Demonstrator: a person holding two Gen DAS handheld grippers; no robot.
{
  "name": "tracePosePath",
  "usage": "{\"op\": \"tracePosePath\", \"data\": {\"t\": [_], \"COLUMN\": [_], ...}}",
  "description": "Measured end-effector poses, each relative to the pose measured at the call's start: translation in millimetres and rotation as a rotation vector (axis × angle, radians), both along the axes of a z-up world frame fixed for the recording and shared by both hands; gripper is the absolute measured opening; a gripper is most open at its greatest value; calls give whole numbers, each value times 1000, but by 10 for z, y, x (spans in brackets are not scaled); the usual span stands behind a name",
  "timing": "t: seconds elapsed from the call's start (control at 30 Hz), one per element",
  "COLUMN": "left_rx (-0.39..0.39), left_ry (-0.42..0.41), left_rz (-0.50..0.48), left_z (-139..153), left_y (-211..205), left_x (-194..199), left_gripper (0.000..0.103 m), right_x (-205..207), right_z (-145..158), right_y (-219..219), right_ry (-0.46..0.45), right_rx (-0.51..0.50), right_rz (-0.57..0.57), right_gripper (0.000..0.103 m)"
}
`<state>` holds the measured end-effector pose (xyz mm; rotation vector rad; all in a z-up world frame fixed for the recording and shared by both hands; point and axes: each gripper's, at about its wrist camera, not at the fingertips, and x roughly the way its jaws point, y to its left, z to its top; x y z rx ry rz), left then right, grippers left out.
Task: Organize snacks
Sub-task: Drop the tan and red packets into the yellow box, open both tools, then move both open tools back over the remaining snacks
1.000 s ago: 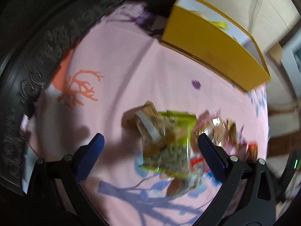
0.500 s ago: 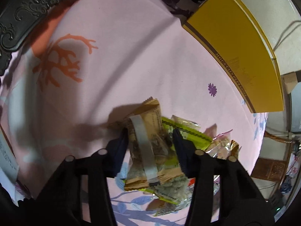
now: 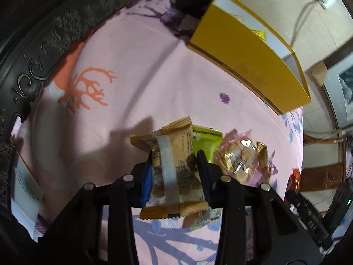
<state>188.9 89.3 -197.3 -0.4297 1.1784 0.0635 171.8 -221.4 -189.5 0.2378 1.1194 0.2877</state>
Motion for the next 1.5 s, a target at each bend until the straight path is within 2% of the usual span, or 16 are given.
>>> {"op": "tracePosePath", "data": {"t": [0.2,0.37,0.53,0.63,0.73,0.9,0.93,0.97,1.0,1.03,1.07,1.17,1.5], "left_rx": [26,32,34,36,68,121,135,167,210,233,239,161,187], "left_ry": [-84,-193,-327,-373,-409,-440,-443,-444,-457,-466,-471,-498,-500], "left_rz": [-99,-163,-205,-212,-232,-255,-246,-209,-154,-118,-95,-151,-167], "left_z": [319,709,1207,1418,1590,1748,1763,1803,1854,1886,1930,1973,1977], "left_y": [-235,-389,-559,-671,-792,-958,-971,-975,-961,-939,-921,-878,-913], "left_x": [-11,229,825,1244,1698,2234,2303,2360,2364,2359,2355,2327,2073], "left_gripper": [37,37,37,37,37,39,60,100,101,101,101,101,101], "right_x": [-11,233,840,1237,1671,2122,2203,2248,2240,2232,2208,2202,1999], "right_z": [246,660,1227,1503,1638,1739,1754,1772,1788,1821,1870,1899,1883], "right_y": [93,149,165,196,230,260,269,265,259,245,253,326,347], "right_ry": [-50,-143,-296,-365,-379,-395,-401,-410,-425,-452,-480,-492,-463], "right_rx": [29,74,93,77,66,43,43,40,36,36,44,-19,-8], "right_rz": [30,51,46,43,26,1,-3,-15,-32,-49,-33,9,27], "right_gripper": [45,45,45,45,45,45,49,59,91,102,102,102,102]}}
